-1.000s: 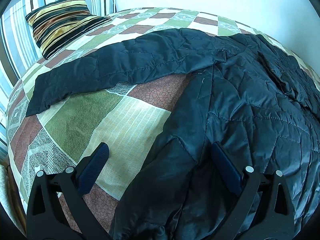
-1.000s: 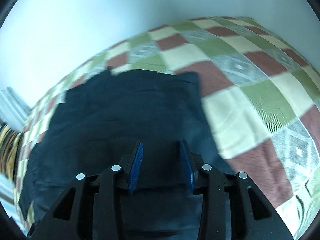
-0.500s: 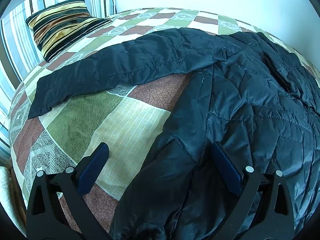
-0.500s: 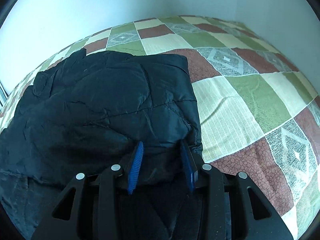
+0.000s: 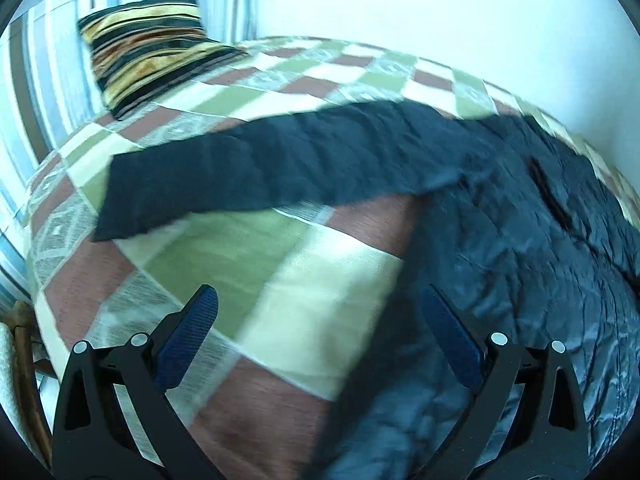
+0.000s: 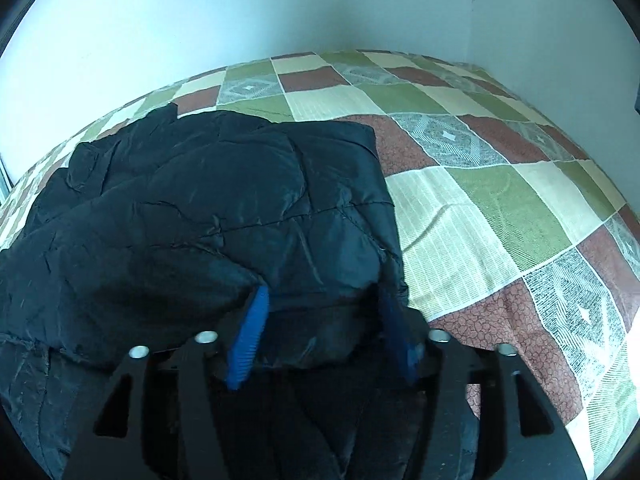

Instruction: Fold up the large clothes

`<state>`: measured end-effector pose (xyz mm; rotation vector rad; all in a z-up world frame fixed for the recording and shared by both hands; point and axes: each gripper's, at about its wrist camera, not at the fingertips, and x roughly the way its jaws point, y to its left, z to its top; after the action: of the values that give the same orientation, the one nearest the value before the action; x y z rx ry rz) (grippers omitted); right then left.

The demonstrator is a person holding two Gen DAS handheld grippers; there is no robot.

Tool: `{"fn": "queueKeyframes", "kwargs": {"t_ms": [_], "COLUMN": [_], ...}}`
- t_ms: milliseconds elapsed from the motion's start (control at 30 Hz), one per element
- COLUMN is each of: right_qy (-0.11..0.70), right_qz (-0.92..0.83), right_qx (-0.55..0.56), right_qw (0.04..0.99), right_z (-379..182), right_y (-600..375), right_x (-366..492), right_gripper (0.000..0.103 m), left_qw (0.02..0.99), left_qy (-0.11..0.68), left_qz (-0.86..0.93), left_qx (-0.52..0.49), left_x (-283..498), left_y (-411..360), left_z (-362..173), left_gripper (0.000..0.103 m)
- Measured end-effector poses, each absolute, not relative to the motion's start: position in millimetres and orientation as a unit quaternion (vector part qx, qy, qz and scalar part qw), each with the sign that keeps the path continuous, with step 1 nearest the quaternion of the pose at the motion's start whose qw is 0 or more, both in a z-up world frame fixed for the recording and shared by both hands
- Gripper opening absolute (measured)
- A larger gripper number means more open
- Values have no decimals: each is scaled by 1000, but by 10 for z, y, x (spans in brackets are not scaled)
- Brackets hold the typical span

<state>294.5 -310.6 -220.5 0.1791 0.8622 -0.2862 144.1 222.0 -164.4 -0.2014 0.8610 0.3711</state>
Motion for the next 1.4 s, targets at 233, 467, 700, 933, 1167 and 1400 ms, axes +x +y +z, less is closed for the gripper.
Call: {"fn": "queueKeyframes", "kwargs": {"t_ms": [233, 467, 700, 933, 1167, 1400], "right_qy": [402, 408, 416, 422, 422, 423], "right_qz": [-159, -160, -171, -174, -174, -173], "right_qx": [69, 86, 74, 74, 74, 78], "right_qw": [899, 895, 890, 887, 887, 886], "right_z": [-2143, -2172, -2203, -2231, -2232, -2243], "right_y": [-3077, -3132, -3094, -3084, -3087, -3101], "right_x": [2922, 2926, 2956, 2968, 2968, 2964], "right_gripper": [86, 86, 88, 90, 90, 90], "left_qw": [875, 866, 839, 841, 842, 846], "left_qy": [385, 361, 392, 384, 346, 362], "left_qz": [261, 274, 276, 256, 171, 142], "left_qx": [-132, -211, -258, -282, -378, -364], "left_x": [1313, 1298, 1427, 1403, 1344, 1500], "left_y": [3029, 3848, 4192, 4288, 4480, 4505], "left_z": [-1545, -1622, -1950, -1935, -1954, -1968], "left_gripper": [101, 101, 101, 95, 80, 48]}}
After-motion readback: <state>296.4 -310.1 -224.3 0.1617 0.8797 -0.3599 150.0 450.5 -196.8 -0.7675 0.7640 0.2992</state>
